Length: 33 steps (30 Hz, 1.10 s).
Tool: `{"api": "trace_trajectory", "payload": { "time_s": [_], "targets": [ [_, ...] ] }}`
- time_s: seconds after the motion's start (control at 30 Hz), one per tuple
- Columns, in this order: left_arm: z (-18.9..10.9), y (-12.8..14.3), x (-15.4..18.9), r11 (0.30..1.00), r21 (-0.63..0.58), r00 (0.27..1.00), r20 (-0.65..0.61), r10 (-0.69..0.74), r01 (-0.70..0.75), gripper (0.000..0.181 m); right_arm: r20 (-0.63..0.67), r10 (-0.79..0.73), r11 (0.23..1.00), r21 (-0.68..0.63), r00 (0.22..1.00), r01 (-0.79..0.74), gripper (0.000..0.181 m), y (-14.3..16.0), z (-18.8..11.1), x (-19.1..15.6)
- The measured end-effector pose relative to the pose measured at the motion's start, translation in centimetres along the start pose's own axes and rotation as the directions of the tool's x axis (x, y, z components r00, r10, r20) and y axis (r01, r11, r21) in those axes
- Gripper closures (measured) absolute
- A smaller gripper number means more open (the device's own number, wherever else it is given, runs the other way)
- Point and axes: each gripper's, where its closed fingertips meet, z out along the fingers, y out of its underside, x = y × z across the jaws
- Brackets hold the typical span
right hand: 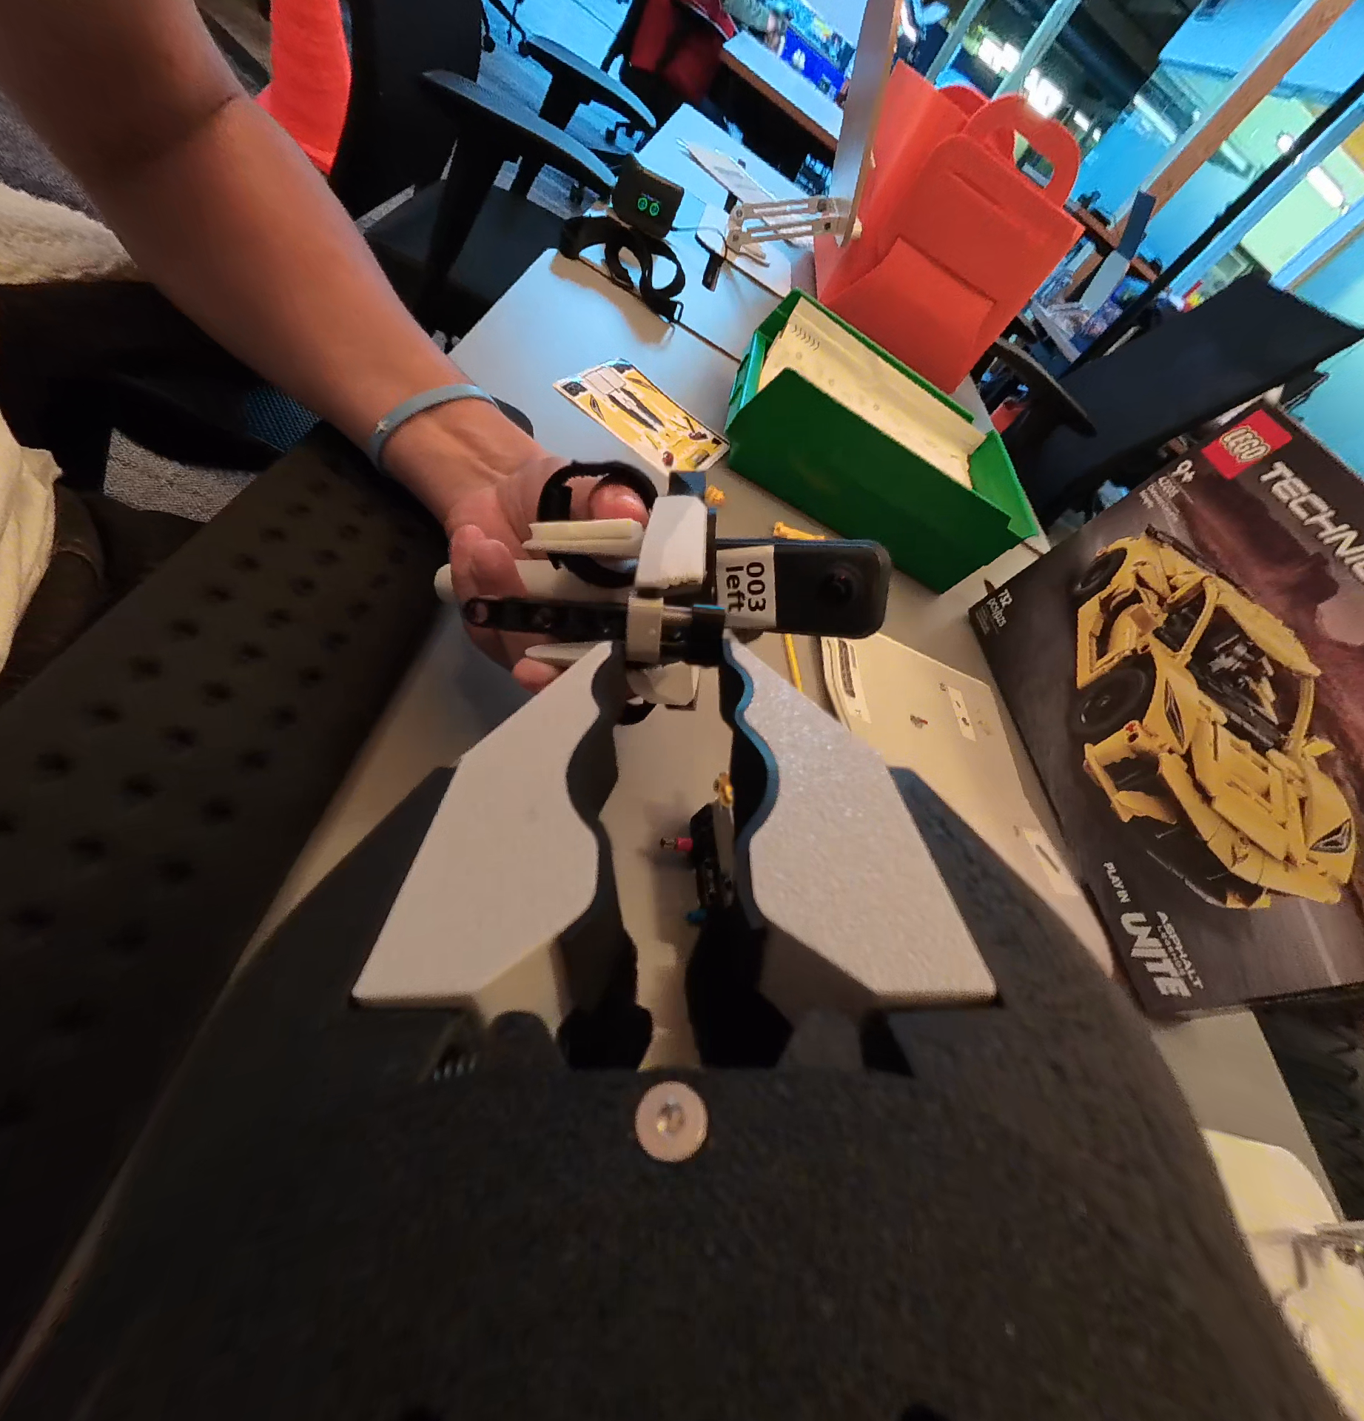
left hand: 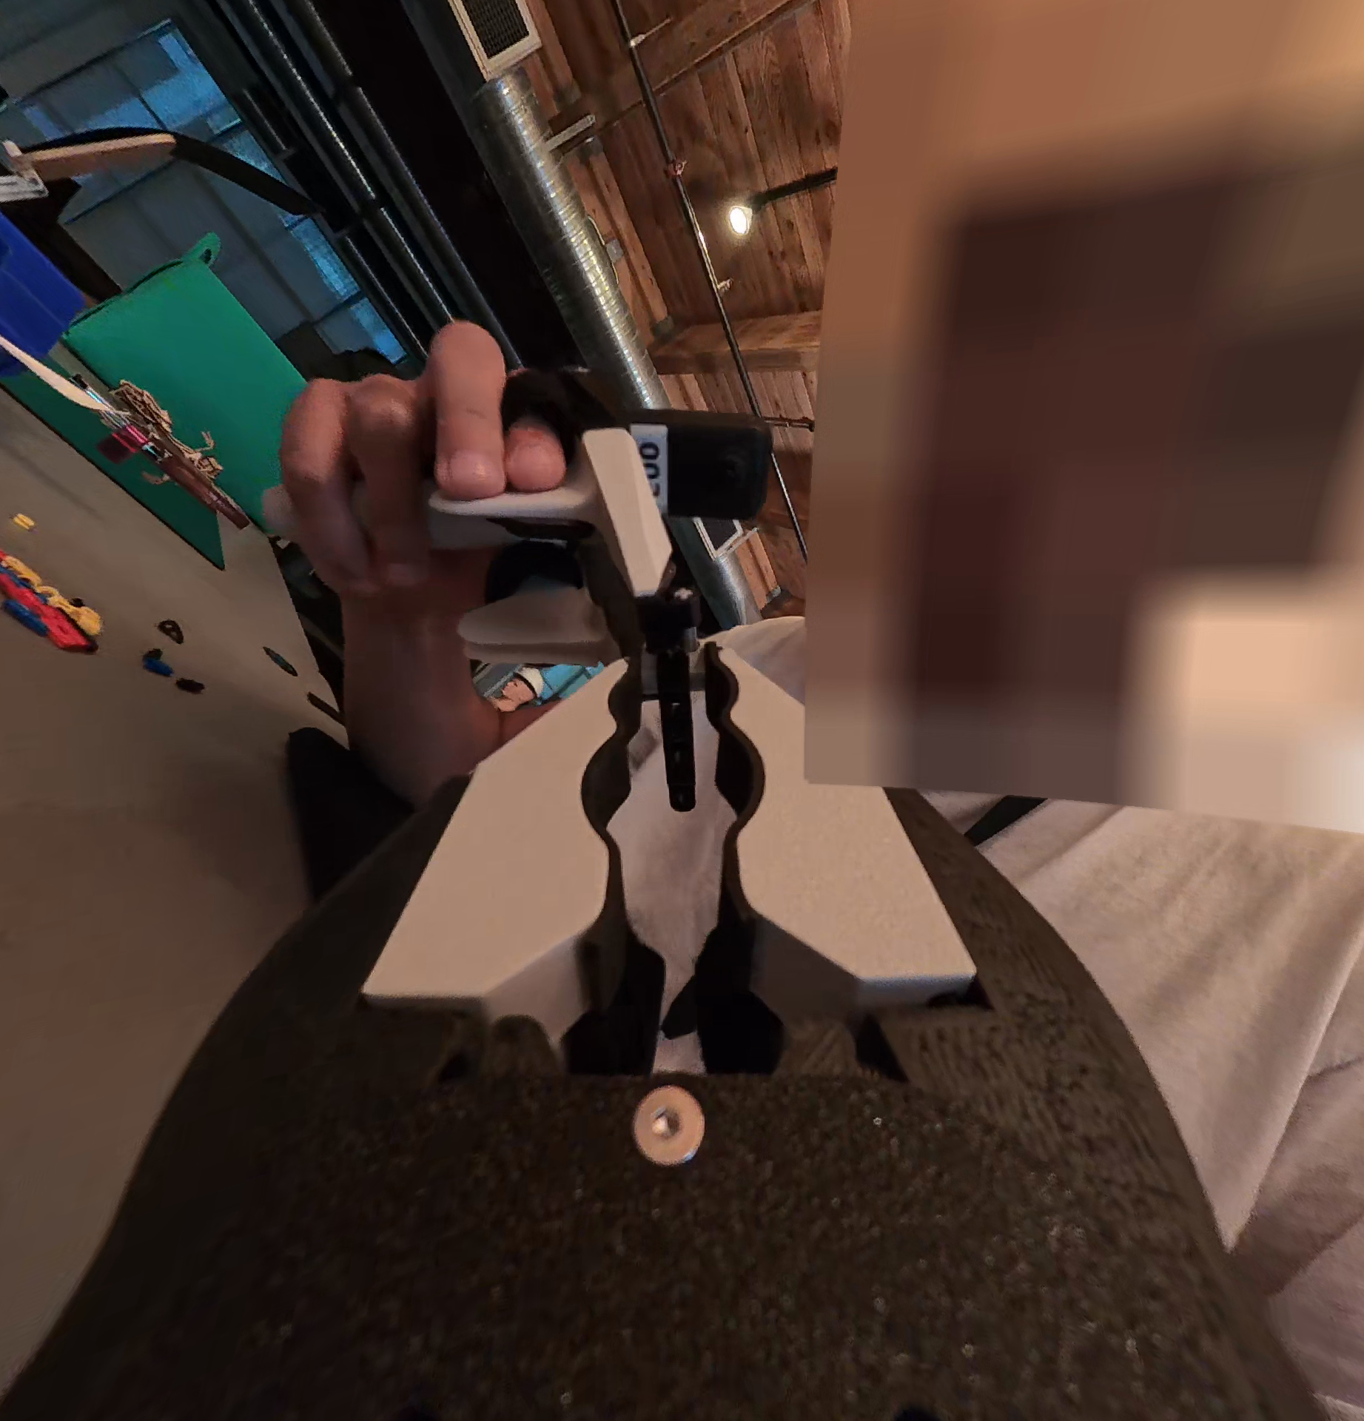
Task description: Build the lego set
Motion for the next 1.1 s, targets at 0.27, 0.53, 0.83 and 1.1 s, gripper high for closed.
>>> {"api": "trace_trajectory", "payload": {
  "time_s": [0.27, 0.53, 0.83, 1.1],
  "targets": [
    [-0.4, -0.4, -0.8, 1.0, 0.013, 0.999, 0.036, -0.002, 0.002, 0.166, -0.032, -0.037, 0.997, -0.065, 0.999, 0.035, 0.16, 0.9, 0.1, 0.4],
    [-1.1, -0.8, -2.2, 0.997, -0.016, 0.98, 0.182, 0.078, -0.076, 0.167, -0.104, -0.095, 0.988, -0.13, 0.99, 0.081, 0.158, 2.3, 0.3, 0.9],
    [-1.1, -0.4, -2.1, 1.0, -0.004, 0.991, 0.137, 0.008, -0.008, 0.166, 0.017, 0.1, 0.995, 0.011, 0.995, -0.101, 0.139, 1.5, 0.2, 0.0],
    [-0.7, 0.0, -2.4, 0.999, -0.01, 0.993, 0.116, -0.036, 0.037, 0.166, 0.016, 0.082, 0.995, 0.054, 0.997, -0.083, 0.159, 1.0, -0.2, 0.1]
  ]
}}
